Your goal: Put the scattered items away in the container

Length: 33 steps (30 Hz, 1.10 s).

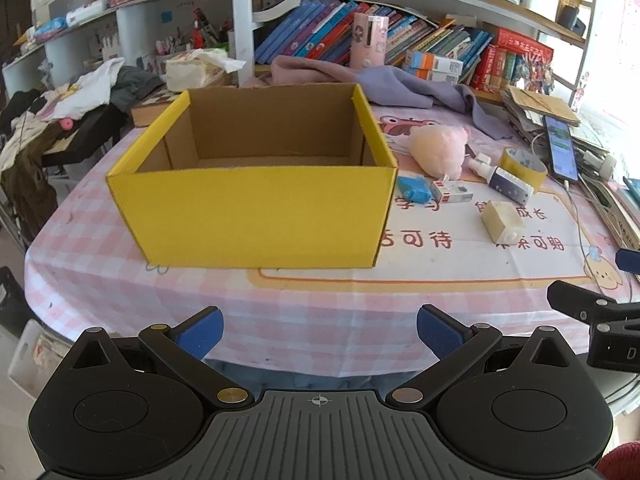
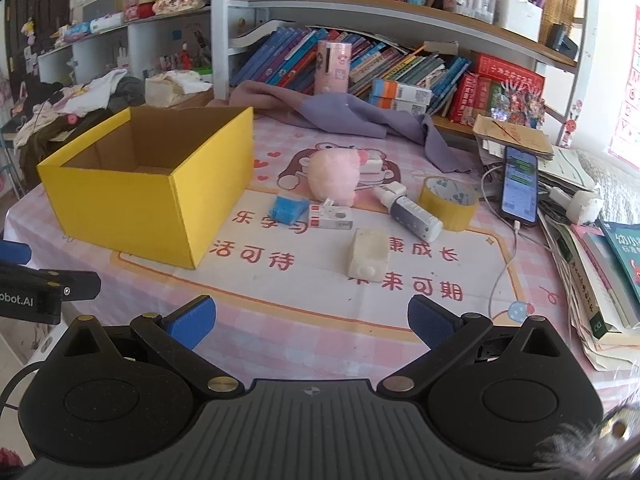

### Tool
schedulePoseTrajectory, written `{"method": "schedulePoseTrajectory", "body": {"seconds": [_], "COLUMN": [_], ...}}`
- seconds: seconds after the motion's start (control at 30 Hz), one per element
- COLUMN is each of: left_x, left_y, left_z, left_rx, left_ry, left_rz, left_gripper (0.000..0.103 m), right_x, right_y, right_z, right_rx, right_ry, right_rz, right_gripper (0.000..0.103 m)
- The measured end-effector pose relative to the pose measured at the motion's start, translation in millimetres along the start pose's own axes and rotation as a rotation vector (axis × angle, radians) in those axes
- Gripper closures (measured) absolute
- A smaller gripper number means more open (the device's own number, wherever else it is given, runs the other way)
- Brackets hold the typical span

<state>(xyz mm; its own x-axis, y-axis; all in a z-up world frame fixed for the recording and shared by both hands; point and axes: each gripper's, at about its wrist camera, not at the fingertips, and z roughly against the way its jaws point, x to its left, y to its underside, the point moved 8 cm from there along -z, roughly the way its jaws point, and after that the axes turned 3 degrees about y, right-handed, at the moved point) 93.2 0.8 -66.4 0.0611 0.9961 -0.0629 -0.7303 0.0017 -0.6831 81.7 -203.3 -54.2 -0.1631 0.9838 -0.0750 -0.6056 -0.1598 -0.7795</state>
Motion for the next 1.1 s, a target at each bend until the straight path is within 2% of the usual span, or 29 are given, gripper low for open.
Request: {"method": "schedulePoseTrajectory", "body": {"seconds": [0.6,0.9,1.1], "left_x": [-54.3,-94.2,-119.7], "left_y": [-11.1,-15.3,-22.6], "left_z": [-15.0,-37.6,-54.2], "left_rx": [-0.017,0.018,0.031], "left_ry": [0.099,0.152,0.164], "left_rz": [-0.134,-0.165,-0.171], "left_gripper": [0.0,0.001,0.001], "right_x": [-48.2,-84.4,-104.7], "right_y": [4.3,3.3,-1.8], "right_z": [-7.7,-25.0,-43.3], "right_rx": [0.01,0.048,0.071], "right_ry": [0.075,0.096,0.076], "right_rz": [-0.082,-0.087,-0.063], "right_gripper": [0.002,0.002,0.012]}}
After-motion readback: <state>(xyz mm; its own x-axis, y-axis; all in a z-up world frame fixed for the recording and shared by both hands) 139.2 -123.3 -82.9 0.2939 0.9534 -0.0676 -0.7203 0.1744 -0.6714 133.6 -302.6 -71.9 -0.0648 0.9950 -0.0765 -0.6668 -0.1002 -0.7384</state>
